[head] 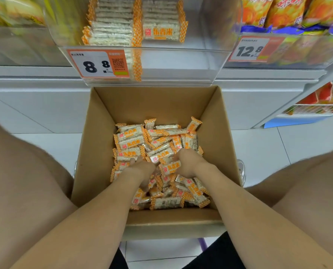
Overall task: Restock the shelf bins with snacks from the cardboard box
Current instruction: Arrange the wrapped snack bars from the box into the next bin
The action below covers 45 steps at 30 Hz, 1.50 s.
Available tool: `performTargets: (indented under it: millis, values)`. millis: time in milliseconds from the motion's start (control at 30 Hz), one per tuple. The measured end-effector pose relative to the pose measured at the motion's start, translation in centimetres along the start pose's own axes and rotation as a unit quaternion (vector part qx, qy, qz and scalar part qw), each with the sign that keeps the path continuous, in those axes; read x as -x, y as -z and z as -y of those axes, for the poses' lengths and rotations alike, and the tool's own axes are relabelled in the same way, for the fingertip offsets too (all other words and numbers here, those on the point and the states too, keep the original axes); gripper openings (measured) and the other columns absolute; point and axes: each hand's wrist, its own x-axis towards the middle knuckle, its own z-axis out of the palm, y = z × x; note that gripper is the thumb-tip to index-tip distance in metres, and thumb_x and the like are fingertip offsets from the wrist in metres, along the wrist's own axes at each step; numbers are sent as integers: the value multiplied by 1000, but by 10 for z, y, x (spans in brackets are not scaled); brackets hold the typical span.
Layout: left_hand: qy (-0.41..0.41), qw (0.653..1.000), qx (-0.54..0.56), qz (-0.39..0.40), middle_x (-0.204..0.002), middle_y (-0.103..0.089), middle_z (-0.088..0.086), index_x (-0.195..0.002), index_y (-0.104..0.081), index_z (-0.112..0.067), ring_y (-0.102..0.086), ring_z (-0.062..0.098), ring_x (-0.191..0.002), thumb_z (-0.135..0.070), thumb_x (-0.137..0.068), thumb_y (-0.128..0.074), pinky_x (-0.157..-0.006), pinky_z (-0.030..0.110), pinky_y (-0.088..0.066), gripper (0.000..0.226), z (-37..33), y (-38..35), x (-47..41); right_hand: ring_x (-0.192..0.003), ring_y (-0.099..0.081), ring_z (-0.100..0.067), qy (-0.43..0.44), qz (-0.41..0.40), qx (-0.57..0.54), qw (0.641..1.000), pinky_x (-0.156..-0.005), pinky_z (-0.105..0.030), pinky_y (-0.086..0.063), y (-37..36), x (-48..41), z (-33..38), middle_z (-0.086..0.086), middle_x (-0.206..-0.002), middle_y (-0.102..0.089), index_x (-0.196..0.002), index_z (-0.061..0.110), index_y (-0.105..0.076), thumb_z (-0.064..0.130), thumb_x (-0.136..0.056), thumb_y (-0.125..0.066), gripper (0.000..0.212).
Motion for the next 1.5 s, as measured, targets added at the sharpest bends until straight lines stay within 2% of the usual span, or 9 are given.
performTargets:
  millis: [167, 267, 400, 500, 667, 800, 1067, 1333, 1500]
  values:
    - [-9, 983, 147, -112, -128, -65, 6, -118, -68, -13, -63, 29, -115, -39, -86, -86, -91, 42, -55, 45, 9, 42, 21, -78, -64, -27, -64, -117, -91, 987, -63, -35, -58, 39, 26, 10, -9, -90, -65, -92, 7, -69, 14, -83, -66, 12]
    - [-17, 942, 268, -200, -102, -64, -8, -90, -77, -22, -64, 19, -101, -40, -77, -93, -76, 33, -50, 27, 13, 75, 46, -61, -55, -24, -95, -200, -202, 954, -49, -27, -36, 62, 42, 15, -4, -67, -55, -64, 13, -49, 26, -78, -67, 27]
    - [-4, 834, 458, -306, -78, -73, -7, -75, -76, -16, -67, 13, -78, -22, -72, -91, -66, 25, -49, 17, 15, 101, 87, -85, -70, -23, -80, -288, -431, 851, -72, -33, -58, 91, 64, 23, -6, -82, -73, -83, 5, -74, 18, -78, -75, 14]
    - [-29, 765, 546, -340, -81, -74, -1, -86, -76, -15, -65, 14, -75, -18, -80, -82, -64, 25, -49, 9, 10, 115, 117, -84, -68, -14, -25, -221, -553, 803, -64, -26, -50, 104, 83, 32, -3, -95, -75, -101, 14, -72, 12, -80, -87, 26]
    - [-134, 772, 553, -283, -98, -81, 0, -99, -84, -16, -73, 17, -100, -11, -91, -69, -91, 33, -57, 18, -2, 142, 163, -75, -70, -18, 52, -184, -577, 794, -72, -40, -62, 121, 111, 52, -12, -94, -79, -109, 12, -68, 7, -79, -85, 35]
    - [-181, 732, 579, -310, -87, -72, 1, -110, -77, -10, -61, 11, -71, -1, -94, -65, -62, 22, -50, 22, -6, 156, 192, -63, -66, -16, 122, -181, -605, 766, -58, -29, -55, 134, 135, 66, -7, -80, -76, -109, 5, -64, 6, -81, -86, 35]
    - [-245, 671, 599, -361, -118, -73, 19, -118, -72, -17, -72, 30, -106, -15, -97, -63, -99, 45, -56, 22, -10, 190, 232, -86, -78, -15, 218, -280, -465, 811, -76, -32, -62, 183, 154, 85, 5, -105, -77, -120, 28, -64, 21, -78, -93, 52]
    - [-310, 629, 586, -407, -119, -76, 13, -124, -68, -7, -71, 24, -109, -19, -102, -66, -90, 40, -57, 25, 12, 248, 233, -97, -75, -11, 306, -270, -311, 858, -90, -39, -62, 263, 133, 94, 3, -105, -79, -130, 21, -65, 33, -95, -76, 38]
    - [-112, 765, 318, -548, -127, -69, -9, -126, -68, -27, -65, 6, -108, -8, -104, -53, -91, 28, -55, 33, 40, 268, 213, -111, -68, -22, 232, -375, -93, 893, -95, -43, -56, 299, 85, 102, 1, -119, -72, -133, 24, -62, 41, -92, -70, 45]
